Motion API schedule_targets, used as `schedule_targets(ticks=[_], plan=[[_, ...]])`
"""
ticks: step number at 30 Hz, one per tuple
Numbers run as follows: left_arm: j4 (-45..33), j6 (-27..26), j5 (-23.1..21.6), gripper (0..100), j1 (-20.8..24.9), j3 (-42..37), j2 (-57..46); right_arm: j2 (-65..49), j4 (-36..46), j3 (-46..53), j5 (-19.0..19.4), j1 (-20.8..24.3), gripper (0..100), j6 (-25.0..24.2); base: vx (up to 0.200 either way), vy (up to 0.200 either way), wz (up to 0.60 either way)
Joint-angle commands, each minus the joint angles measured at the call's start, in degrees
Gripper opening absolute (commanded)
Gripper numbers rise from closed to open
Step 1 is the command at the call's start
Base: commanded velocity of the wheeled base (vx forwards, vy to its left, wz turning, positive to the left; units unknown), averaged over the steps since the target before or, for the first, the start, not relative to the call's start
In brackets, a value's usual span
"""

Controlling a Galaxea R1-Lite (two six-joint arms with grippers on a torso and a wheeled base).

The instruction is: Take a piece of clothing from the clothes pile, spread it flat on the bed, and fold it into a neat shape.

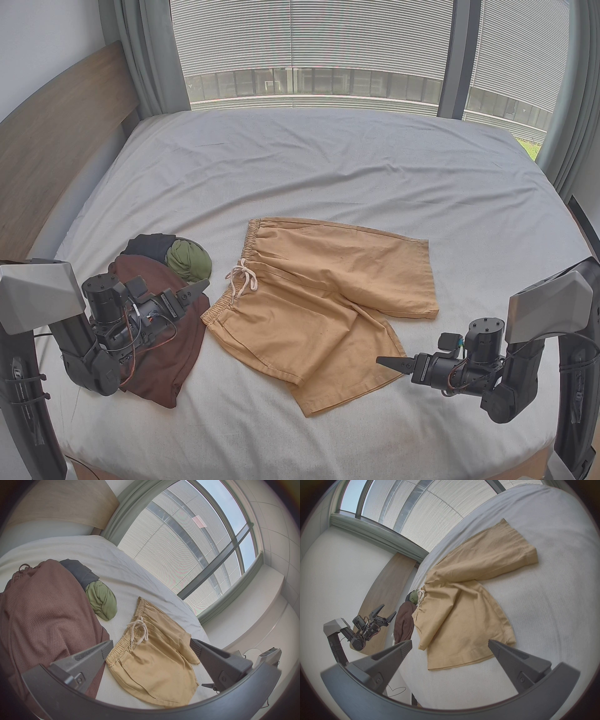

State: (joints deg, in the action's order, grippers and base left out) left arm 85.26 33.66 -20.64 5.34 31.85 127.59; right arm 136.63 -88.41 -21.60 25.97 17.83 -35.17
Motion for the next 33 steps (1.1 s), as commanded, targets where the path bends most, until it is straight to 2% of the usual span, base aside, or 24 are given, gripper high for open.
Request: schedule_targets(ticks=[1,13,18,24,33], plan=[[0.34,0.09,-0.02,100,-0.24,0.14,1.17,3.47,-0.01,-0.2,-1.27,1.06,100,-0.16,0.0,0.0,0.0],[0.43,0.09,-0.02,100,-0.33,0.58,1.35,6.54,-0.01,-0.2,-3.91,3.87,100,-0.43,0.0,0.0,0.0],[0.52,0.09,-0.02,100,-0.33,0.67,1.35,6.54,-0.01,-1.6,-4.26,4.31,100,-2.71,0.0,0.0,0.0],[1.22,0.18,-0.02,100,-0.33,0.58,1.26,10.76,-0.19,-6.0,-9.97,4.75,100,-2.8,0.0,0.0,0.0],[1.31,0.18,-0.1,100,-0.24,0.67,1.26,11.11,-0.19,-6.96,-10.15,5.72,100,-3.06,0.0,0.0,0.0]])
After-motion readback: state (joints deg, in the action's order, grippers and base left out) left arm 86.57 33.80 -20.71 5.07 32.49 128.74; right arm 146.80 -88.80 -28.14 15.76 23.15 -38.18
